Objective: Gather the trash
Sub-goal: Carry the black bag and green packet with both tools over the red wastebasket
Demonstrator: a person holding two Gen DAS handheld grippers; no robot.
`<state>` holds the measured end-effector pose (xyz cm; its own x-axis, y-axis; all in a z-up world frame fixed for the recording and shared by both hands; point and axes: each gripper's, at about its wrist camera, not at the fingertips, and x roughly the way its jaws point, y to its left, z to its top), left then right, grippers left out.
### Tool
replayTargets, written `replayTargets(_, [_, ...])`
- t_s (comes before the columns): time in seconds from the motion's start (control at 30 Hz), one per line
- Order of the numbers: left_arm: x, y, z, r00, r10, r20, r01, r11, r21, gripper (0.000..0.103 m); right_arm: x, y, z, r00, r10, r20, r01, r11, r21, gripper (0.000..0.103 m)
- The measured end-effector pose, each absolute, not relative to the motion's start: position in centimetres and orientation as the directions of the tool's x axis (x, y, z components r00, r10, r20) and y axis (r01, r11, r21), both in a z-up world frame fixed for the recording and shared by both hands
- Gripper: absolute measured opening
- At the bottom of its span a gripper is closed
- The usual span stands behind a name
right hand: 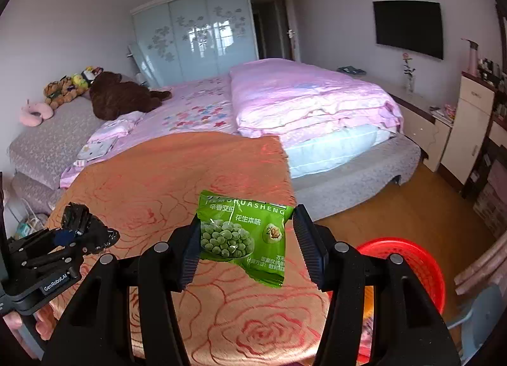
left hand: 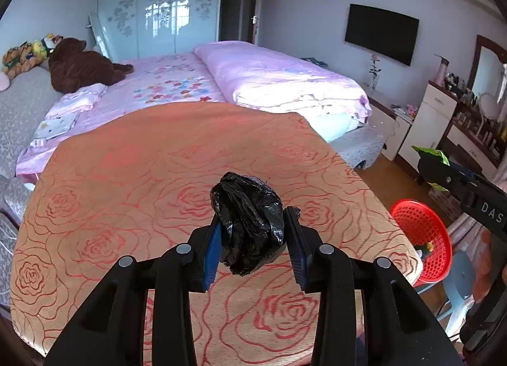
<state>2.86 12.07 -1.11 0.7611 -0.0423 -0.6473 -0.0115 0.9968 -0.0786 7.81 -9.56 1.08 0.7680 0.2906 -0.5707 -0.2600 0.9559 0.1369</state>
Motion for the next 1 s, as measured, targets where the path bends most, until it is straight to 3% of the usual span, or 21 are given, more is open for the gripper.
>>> replayTargets(1.0, [4.2,6.6,-0.5,0.759,-0.099,-0.643,0.099,0.994,-0.037,0.036,4.9,-14.6,-0.1,0.772,0.224,-0.594,-0.161,0.974,0.158,0.053])
